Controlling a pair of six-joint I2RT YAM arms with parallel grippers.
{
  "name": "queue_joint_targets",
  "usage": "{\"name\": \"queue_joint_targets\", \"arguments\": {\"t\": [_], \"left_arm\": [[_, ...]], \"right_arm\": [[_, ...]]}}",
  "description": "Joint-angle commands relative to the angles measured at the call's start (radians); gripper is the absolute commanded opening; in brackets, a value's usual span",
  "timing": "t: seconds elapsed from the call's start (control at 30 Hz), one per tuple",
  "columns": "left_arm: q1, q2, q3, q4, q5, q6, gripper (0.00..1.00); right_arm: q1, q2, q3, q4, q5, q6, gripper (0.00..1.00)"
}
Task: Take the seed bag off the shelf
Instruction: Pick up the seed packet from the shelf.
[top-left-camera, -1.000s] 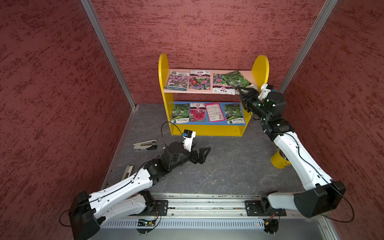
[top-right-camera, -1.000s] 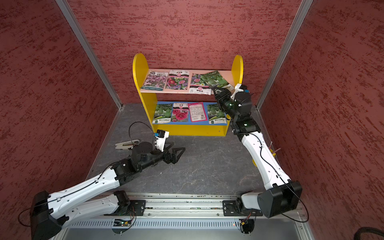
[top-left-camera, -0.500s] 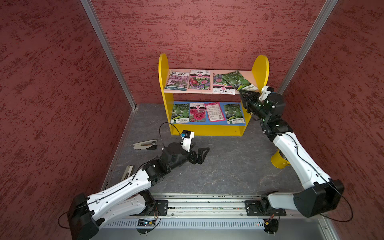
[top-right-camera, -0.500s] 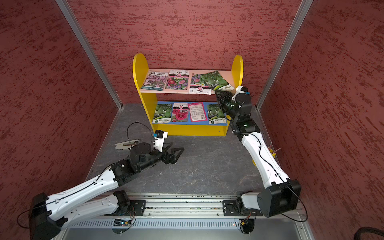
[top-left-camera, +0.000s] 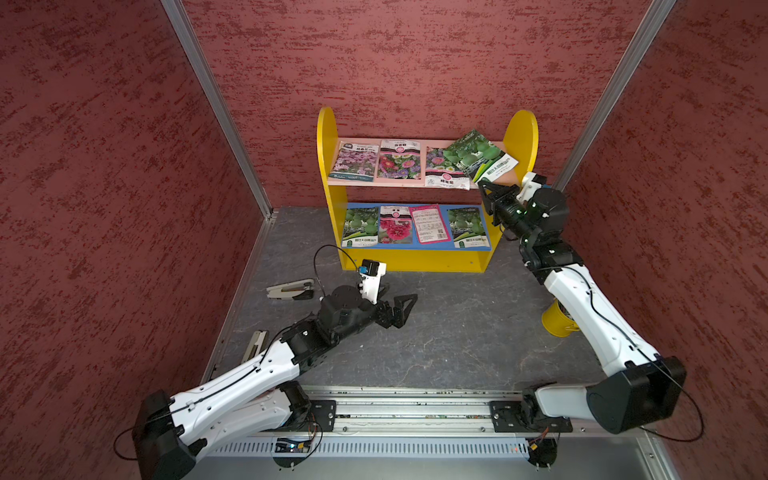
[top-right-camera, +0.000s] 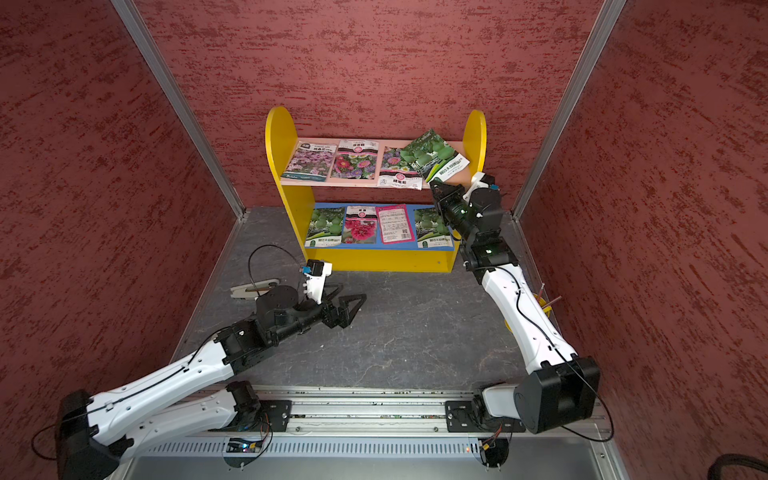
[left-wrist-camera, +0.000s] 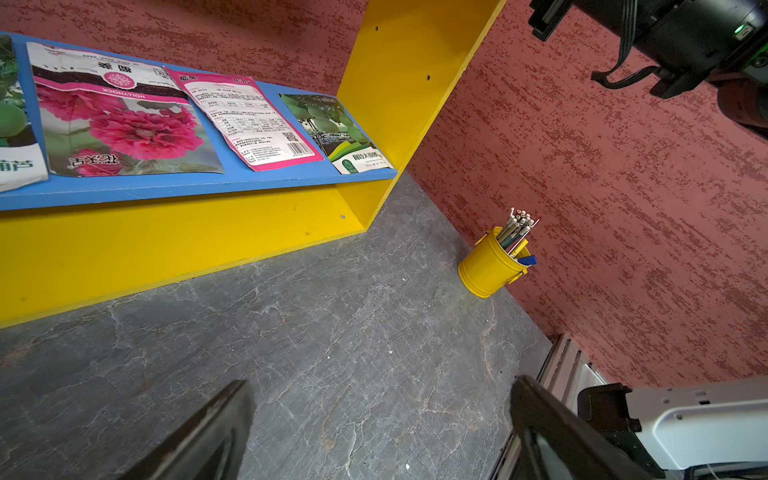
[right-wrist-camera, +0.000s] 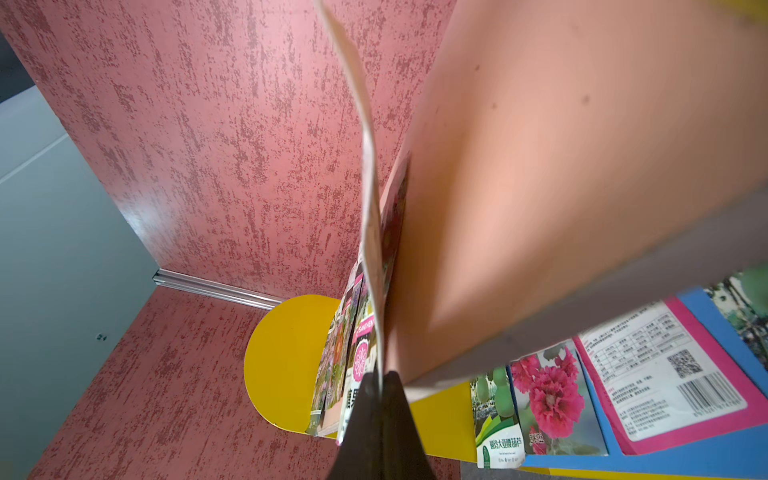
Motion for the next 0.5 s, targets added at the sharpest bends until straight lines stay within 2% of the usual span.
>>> {"name": "queue_joint_targets", "arguments": {"t": [0.0, 0.23, 0.47], "left_arm": [[0.006, -0.02, -0.006, 0.0, 0.008, -0.002, 1.0], [0.009, -0.033, -0.001, 0.059, 0.038, -0.024, 1.0], [0.029, -0.012, 0.025, 0.207, 0.108, -0.131, 1.0]], "right_arm": [[-0.006, 0.001, -0.007, 0.089, 0.007, -0.009, 0.0], [-0.007, 0.003, 0.0, 0.177, -0.027, -0.044, 0.0], [-0.006, -0.037, -0.039, 0.279, -0.088, -0.07, 0.0]]}}
